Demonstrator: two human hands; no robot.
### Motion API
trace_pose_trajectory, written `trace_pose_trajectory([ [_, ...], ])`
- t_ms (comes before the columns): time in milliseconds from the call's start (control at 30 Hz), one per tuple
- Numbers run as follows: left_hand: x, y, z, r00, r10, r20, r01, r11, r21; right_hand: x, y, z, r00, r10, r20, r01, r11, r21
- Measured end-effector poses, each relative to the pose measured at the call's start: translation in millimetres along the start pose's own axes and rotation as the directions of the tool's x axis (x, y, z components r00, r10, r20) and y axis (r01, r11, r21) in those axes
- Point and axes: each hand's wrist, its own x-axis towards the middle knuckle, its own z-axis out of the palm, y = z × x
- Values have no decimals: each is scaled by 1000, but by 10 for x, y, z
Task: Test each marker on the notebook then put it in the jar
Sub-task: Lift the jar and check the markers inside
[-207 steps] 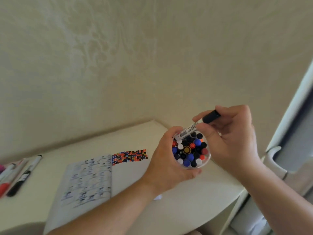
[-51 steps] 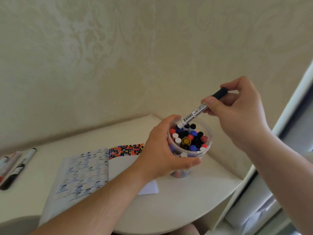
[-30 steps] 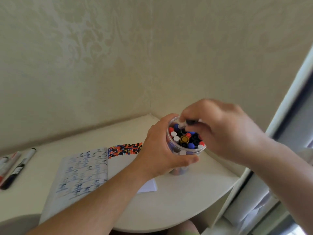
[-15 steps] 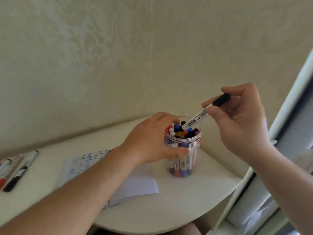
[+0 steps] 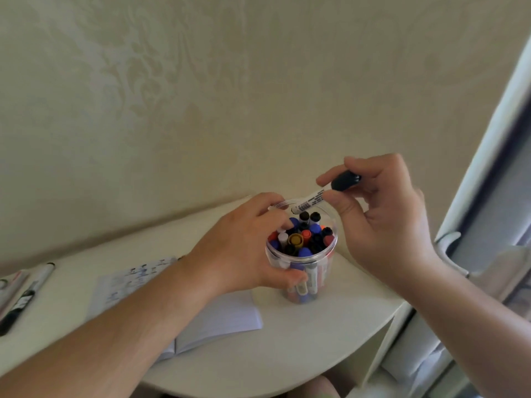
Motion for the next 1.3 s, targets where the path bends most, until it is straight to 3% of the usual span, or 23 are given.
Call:
trace_pose_trajectory([
  [67,-33,14,22,1000,3,-15,-3,1000,-8,15,-14,11,998,-35,50,39,996,-85],
  [167,-36,20,21,1000,-11,-11,11,1000,-17,102,-33,47,972,-203,123,227,945,-237],
  [267,-13,27,20,1000,-8,-3,8,1000,-16,198,-54,92,920,-317,231,373,888,-268],
  [433,-26,5,20,1000,14,-3,-14,1000,-9,238,-65,18,989,-91,115,108,982,-156],
  [500,-27,-22,17,1000,8,-6,-8,1000,-16,210,-61,5,992,-76,98,91,983,-158],
  [733,-55,-20,33,999,17,-40,-18,999,-28,136,-44,23,981,-144,128,166,970,-180],
  [900,-25,-17,9,1000,-24,5,24,1000,-13,215,-112,12,887,-324,329,413,876,-251],
  [967,-28,4,9,1000,-16,9,16,1000,-6,243,-144,20,923,-253,290,319,924,-211],
  [1033,-41,25,20,1000,-12,0,12,1000,-1,256,-157,-9,978,-56,203,85,986,-141],
  [1100,-58,20,25,1000,-27,4,27,1000,-2,244,-168,-34,987,74,144,-58,992,-109],
  [1200,-51,7,-2,999,-41,16,42,999,-32,236,-185,-45,990,126,55,-120,988,-98],
  [1300,-8,23,-60,996,-60,69,63,997,-38,240,-190,-63,982,180,51,-177,983,-49],
])
